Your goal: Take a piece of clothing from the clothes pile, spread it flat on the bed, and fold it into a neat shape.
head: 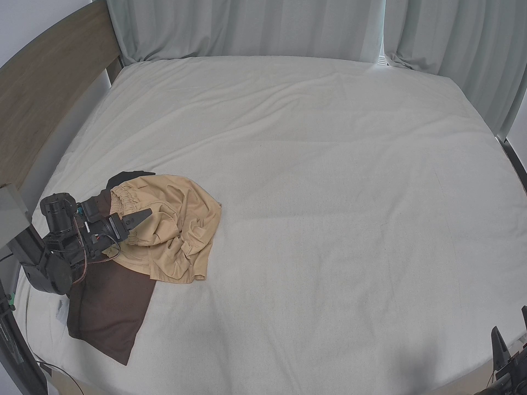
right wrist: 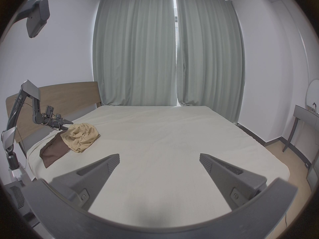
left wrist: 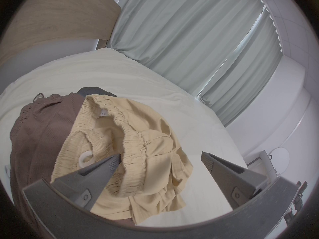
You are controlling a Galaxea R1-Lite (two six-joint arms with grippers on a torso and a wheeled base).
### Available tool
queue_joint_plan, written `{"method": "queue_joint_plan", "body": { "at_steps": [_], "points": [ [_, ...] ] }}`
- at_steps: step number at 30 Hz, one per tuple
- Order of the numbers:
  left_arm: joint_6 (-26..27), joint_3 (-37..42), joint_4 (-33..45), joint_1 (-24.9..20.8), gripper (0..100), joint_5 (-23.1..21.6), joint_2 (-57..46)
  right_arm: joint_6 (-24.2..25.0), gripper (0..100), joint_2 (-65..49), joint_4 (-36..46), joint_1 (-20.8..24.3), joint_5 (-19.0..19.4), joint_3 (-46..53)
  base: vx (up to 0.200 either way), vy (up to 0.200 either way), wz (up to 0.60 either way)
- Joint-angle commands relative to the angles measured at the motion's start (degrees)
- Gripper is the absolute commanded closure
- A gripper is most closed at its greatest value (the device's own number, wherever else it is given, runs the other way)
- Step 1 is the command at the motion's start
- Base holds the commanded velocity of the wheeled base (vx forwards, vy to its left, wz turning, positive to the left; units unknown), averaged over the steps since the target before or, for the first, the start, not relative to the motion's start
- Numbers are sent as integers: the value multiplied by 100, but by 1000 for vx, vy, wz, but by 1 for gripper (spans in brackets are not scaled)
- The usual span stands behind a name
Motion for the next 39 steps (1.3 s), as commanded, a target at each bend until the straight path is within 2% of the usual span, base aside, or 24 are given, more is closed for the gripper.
{"method": "queue_joint_plan", "body": {
  "at_steps": [1, 6, 30, 31, 39],
  "points": [
    [-126, -89, -154, -91, 0, -40, 190, 0, 0, -66, -1, 0, 1, 92, 0, 0, 0],
    [-434, -97, -321, -197, 0, -49, 190, 0, 0, -57, -1, 0, 1, 101, 0, 0, 0],
    [-583, -273, -558, -329, 0, -49, 515, 0, 0, -57, -1, 0, 1, 101, 0, 0, 0],
    [-583, -273, -567, -329, 100, -49, 524, 0, 0, -66, -1, 0, 1, 101, 0, 0, 0],
    [-750, -352, -725, -311, 100, -40, 603, 0, 0, -66, -1, 0, 1, 101, 0, 0, 0]
  ]
}}
